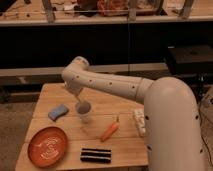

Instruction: Place the white sponge in the ceramic bowl

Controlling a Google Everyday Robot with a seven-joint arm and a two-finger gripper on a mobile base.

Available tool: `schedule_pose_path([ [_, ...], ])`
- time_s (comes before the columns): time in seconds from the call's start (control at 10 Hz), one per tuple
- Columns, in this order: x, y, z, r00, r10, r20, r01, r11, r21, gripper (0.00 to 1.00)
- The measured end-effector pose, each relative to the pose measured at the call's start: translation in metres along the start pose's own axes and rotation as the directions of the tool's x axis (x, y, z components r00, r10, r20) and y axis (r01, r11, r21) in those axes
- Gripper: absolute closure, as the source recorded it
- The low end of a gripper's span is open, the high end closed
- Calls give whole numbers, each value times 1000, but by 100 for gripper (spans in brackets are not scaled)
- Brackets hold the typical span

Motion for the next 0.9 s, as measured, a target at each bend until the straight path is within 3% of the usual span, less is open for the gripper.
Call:
schedule_pose_path([
  [0.1,-2,-2,4,1000,-6,13,6,1000,10,20],
  [0.3,-3,-2,-7,1000,-16,4,16,1000,15,20],
  [0.6,-10,-17,-50,998,-67,15,66,997,28,20],
  [0.7,-15,-36,-77,995,-98,29,97,995,30,20],
  [0.9,-21,-55,-93,990,-132,50,131,991,32,20],
])
